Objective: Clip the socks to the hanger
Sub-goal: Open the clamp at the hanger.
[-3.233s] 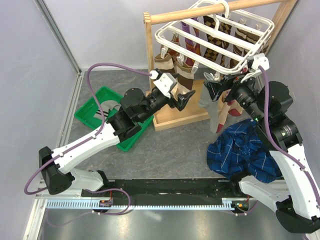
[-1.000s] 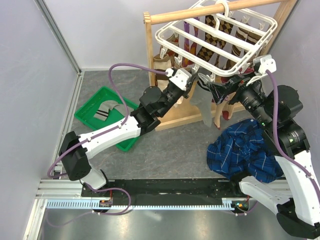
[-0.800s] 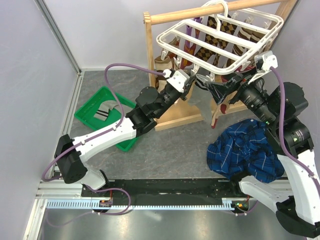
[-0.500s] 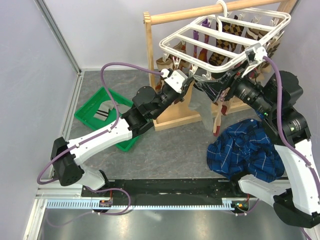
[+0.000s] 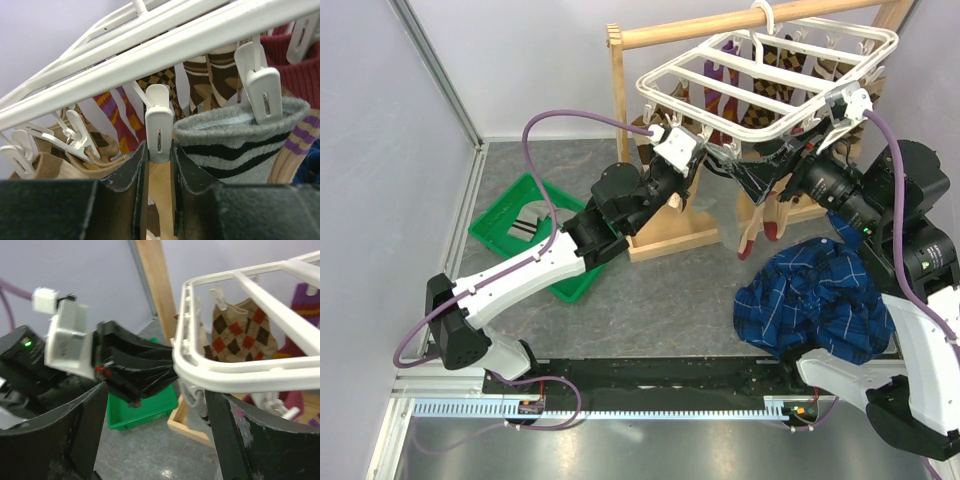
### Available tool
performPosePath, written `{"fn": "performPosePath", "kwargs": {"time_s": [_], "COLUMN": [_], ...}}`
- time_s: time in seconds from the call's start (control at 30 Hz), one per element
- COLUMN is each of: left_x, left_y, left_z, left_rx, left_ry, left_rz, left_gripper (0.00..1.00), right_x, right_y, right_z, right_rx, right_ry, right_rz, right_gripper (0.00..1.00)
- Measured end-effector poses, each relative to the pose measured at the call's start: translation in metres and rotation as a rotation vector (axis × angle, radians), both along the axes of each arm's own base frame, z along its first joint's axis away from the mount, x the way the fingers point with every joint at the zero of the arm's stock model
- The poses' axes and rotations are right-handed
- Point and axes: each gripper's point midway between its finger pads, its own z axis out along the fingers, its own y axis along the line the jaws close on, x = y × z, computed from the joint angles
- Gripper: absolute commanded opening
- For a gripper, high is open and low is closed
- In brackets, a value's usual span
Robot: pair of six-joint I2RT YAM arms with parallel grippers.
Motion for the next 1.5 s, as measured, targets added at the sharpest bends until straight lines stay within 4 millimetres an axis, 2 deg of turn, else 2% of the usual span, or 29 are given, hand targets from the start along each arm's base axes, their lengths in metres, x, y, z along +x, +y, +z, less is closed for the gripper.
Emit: {"fn": "performPosePath", "kwargs": {"time_s": [0.13, 0.27, 0.37, 0.5, 0.63, 0.87, 0.97, 1.13, 1.5], "left_x": [0.005, 0.005, 0.005, 0.005, 0.006, -0.007, -0.009, -0.015, -0.031], "left_y": [0.001, 0.001, 0.0, 0.0, 0.002, 0.0, -0.001, -0.005, -0.019], "left_z": [0.003, -0.005, -0.011, -0.014, -0.02, -0.016, -0.015, -0.013, -0.012], "left_rx": [-0.006, 0.009, 0.019, 0.01, 0.011, 0.005, 0.005, 0.004, 0.033], "left_ry": [0.021, 0.049, 0.071, 0.093, 0.114, 0.11, 0.108, 0.102, 0.092], "left_rz": [0.029, 0.033, 0.03, 0.03, 0.034, -0.023, -0.038, -0.079, -0.2], "left_gripper": [0.02, 0.02, 0.02, 0.02, 0.02, 0.02, 0.02, 0.02, 0.02], "right_x": [-0.013, -0.017, -0.01, 0.01, 0.018, 0.042, 0.048, 0.051, 0.045], "right_y": [0.017, 0.038, 0.05, 0.06, 0.056, 0.04, 0.037, 0.032, 0.02], "right_z": [0.005, 0.012, 0.009, -0.005, -0.011, -0.031, -0.038, -0.043, -0.047], "right_rx": [0.014, 0.042, 0.057, 0.066, 0.075, 0.078, 0.075, 0.086, 0.14], "right_ry": [-0.015, -0.024, -0.003, 0.058, 0.068, 0.104, 0.12, 0.138, 0.185], "right_rz": [0.128, 0.264, 0.317, 0.322, 0.263, 0.1, 0.062, 0.023, -0.045], "right_gripper": [0.86, 0.85, 0.85, 0.84, 0.82, 0.75, 0.69, 0.64, 0.62]}}
